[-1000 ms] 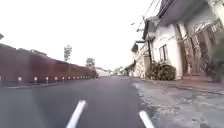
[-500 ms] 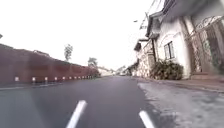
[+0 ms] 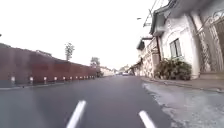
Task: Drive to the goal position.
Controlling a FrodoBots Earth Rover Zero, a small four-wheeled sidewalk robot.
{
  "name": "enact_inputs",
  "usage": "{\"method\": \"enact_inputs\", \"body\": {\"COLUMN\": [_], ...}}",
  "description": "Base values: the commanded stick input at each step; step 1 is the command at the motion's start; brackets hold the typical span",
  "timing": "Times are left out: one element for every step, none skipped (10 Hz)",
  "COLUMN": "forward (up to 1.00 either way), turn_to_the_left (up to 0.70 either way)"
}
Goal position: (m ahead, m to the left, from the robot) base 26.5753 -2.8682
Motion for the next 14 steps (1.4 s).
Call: {"method": "enact_inputs", "body": {"forward": [1.0,1.0,1.0,1.0,1.0,1.0,1.0,1.0,1.0,1.0,1.0,1.0,1.0,1.0], "turn_to_the_left": [0.0,0.0,0.0,0.0,0.0,0.0,0.0,0.0,0.0,0.0,0.0,0.0,0.0,0.0]}}
